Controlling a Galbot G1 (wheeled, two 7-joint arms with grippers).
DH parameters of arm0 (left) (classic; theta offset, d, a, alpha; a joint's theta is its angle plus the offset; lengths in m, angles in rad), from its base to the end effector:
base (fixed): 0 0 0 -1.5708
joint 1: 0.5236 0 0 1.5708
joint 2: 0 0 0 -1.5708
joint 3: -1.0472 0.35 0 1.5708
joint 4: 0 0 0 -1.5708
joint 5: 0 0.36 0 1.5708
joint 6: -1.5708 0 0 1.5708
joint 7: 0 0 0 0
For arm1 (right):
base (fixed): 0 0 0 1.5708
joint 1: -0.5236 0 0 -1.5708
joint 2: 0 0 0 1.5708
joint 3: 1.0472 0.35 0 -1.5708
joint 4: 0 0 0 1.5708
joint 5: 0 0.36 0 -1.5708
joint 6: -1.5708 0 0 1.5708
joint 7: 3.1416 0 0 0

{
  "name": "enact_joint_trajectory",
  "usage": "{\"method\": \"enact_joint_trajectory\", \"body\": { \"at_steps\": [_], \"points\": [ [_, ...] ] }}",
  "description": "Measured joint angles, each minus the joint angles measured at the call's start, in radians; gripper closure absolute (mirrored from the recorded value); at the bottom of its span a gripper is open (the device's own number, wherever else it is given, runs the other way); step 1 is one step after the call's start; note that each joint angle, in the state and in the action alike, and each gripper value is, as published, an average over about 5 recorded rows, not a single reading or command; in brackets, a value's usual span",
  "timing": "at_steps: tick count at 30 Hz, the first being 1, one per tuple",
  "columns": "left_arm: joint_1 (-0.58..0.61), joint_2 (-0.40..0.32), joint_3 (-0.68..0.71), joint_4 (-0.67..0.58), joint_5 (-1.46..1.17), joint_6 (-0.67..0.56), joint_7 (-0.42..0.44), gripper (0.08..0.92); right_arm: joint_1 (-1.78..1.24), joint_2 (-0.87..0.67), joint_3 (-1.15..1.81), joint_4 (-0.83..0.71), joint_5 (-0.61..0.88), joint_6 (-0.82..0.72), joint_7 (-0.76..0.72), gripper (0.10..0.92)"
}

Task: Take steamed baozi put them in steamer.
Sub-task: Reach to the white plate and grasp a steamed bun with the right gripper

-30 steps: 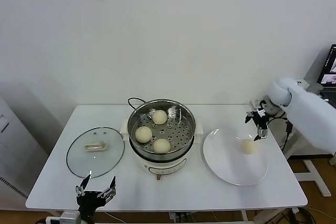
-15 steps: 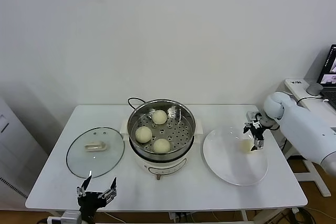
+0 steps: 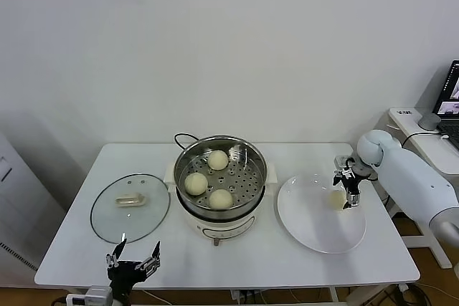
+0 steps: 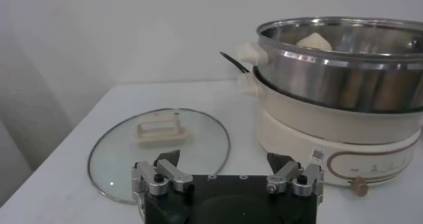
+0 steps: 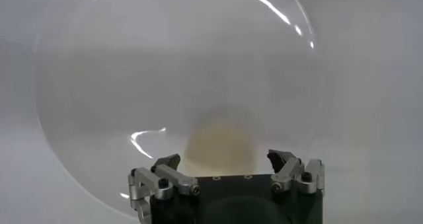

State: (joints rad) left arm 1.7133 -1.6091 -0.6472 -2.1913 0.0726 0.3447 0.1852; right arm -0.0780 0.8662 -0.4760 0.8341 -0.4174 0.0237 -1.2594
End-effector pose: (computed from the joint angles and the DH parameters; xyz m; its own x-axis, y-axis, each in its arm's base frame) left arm 0.1408 0.0307 -0.2912 -0.9190 0.0310 0.3930 0.0537 0.9975 0.0470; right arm 0.5731 -0.2125 -0.2186 -0.1210 -0.0265 0.9923 -0.9908 -0.0579 -0.1223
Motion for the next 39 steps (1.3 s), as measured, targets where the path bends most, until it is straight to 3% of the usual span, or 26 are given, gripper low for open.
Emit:
{"method": "enact_joint_trajectory", "body": {
  "at_steps": [25,39],
  "points": [
    [-0.013,0.000,-0.004,0.018,0.001,0.004,0.001,0.177,-0.027,0.043,0.032,-0.055,-0.053,0.001,0.034,0.213],
    [-0.025,0.000,-0.004,0.028,0.003,0.005,0.001,0.177,-0.011,0.034,0.025,-0.048,-0.037,-0.014,0.020,0.580]
  ]
}}
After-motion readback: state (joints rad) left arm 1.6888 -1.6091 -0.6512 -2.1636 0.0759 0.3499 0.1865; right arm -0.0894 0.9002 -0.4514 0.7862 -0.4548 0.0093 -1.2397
